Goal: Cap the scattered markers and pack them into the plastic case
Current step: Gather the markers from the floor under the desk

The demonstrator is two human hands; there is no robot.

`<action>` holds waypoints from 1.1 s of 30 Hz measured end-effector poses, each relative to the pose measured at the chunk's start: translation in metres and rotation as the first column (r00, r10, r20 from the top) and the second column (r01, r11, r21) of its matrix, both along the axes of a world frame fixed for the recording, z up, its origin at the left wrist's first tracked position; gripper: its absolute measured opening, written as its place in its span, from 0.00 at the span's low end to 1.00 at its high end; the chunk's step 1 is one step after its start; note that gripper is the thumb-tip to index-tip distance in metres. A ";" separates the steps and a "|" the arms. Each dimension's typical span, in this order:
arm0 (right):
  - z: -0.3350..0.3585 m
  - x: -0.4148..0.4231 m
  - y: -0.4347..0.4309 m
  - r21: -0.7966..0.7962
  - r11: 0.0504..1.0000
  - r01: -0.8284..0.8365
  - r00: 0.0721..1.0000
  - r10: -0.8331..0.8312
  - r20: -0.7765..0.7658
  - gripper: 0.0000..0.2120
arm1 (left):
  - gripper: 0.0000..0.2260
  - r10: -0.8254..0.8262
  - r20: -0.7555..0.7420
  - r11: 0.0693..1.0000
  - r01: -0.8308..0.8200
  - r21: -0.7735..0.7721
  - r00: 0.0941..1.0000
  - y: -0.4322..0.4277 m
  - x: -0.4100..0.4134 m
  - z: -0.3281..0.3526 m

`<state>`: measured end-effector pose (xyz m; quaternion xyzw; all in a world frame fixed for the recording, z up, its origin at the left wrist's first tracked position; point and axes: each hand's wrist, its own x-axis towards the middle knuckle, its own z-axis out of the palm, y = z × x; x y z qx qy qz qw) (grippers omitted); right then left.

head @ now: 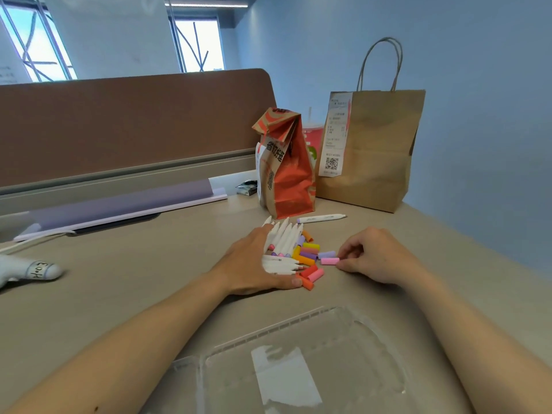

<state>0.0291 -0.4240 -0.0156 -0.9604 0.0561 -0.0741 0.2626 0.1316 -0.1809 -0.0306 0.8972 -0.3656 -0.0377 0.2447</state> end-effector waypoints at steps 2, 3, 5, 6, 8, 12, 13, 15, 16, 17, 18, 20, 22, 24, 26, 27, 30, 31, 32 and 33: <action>0.001 -0.002 -0.004 0.025 0.999 0.021 0.999 -0.020 -0.033 0.07 | 0.51 -0.023 -0.015 0.999 0.022 -0.033 1.000 -0.008 -0.001 0.000; 0.001 -0.002 -0.005 0.051 0.998 0.028 0.999 -0.025 -0.048 0.06 | 0.50 -0.029 -0.025 0.999 0.028 -0.044 0.999 -0.012 0.000 -0.001; 0.002 -0.004 -0.008 0.136 0.990 0.046 0.996 -0.034 -0.084 0.05 | 0.49 -0.041 -0.042 0.998 0.039 -0.051 0.998 -0.019 0.001 -0.004; 0.003 -0.004 -0.010 0.170 0.984 0.057 0.994 -0.040 -0.101 0.05 | 0.49 -0.041 -0.048 0.998 0.039 -0.044 0.998 -0.022 0.001 -0.004; 0.004 -0.005 -0.012 0.198 0.978 0.072 0.992 -0.049 -0.117 0.04 | 0.48 -0.038 -0.041 0.999 0.036 -0.033 0.998 -0.028 0.001 -0.005; 0.005 -0.006 -0.014 0.197 0.976 0.093 0.990 -0.071 -0.118 0.05 | 0.50 -0.051 -0.053 0.998 0.049 -0.038 0.997 -0.043 -0.001 -0.005; 0.005 -0.005 -0.014 0.189 0.977 0.098 0.991 -0.077 -0.112 0.04 | 0.49 -0.053 -0.056 0.998 0.052 -0.036 0.997 -0.047 -0.002 -0.005; 0.006 -0.006 -0.016 0.175 0.978 0.118 0.989 -0.100 -0.105 0.04 | 0.44 -0.062 -0.044 0.997 0.060 -0.037 0.997 -0.055 -0.007 -0.003; 0.008 -0.007 -0.018 0.172 0.976 0.133 0.988 -0.117 -0.100 0.04 | 0.42 -0.061 -0.038 0.998 0.060 -0.035 0.997 -0.058 -0.008 -0.002; 0.009 -0.008 -0.020 0.176 0.973 0.148 0.987 -0.135 -0.084 0.05 | 0.42 -0.056 -0.024 0.998 0.055 -0.032 0.998 -0.059 -0.008 -0.002; 0.009 -0.009 -0.022 0.183 0.970 0.162 0.986 -0.154 -0.056 0.05 | 0.43 -0.045 -0.002 0.999 0.045 -0.028 0.999 -0.058 -0.007 -0.002; 0.011 -0.012 -0.027 0.192 0.965 0.180 0.983 -0.185 0.006 0.04 | 0.48 -0.019 0.071 1.000 0.018 0.017 0.997 -0.051 -0.005 -0.001; 0.014 -0.016 -0.028 0.191 0.963 0.189 0.981 -0.196 0.017 0.04 | 0.49 0.003 0.153 0.997 -0.014 0.072 0.988 -0.040 -0.003 0.004; 0.019 -0.020 -0.027 0.195 0.963 0.183 0.983 -0.183 -0.023 0.08 | 0.42 0.012 0.163 0.997 -0.024 0.072 0.986 -0.027 -0.002 0.011; 0.024 -0.024 -0.027 0.197 0.970 0.146 0.987 -0.129 -0.096 0.13 | 0.33 0.001 0.127 0.997 -0.011 0.075 0.992 -0.013 0.000 0.015; 0.026 -0.026 -0.026 0.196 0.974 0.112 0.985 -0.083 -0.149 0.15 | 0.29 -0.012 0.121 0.996 0.001 0.087 0.993 -0.007 0.001 0.015; 0.026 -0.032 -0.020 0.175 0.985 0.014 0.948 0.043 -0.317 0.18 | 0.21 -0.038 0.129 0.997 0.028 0.074 0.991 -0.002 -0.001 0.012; 0.026 -0.033 -0.019 0.167 0.986 -0.002 0.938 0.059 -0.342 0.18 | 0.19 -0.038 0.125 0.997 0.030 0.066 0.991 -0.005 -0.002 0.012; 0.025 -0.033 -0.017 0.162 0.987 -0.005 0.933 0.063 -0.355 0.18 | 0.18 -0.038 0.124 0.998 0.030 0.061 0.992 -0.009 -0.003 0.012; 0.025 -0.033 -0.017 0.161 0.987 -0.003 0.929 0.062 -0.364 0.18 | 0.18 -0.037 0.127 0.998 0.029 0.059 0.991 -0.014 -0.005 0.013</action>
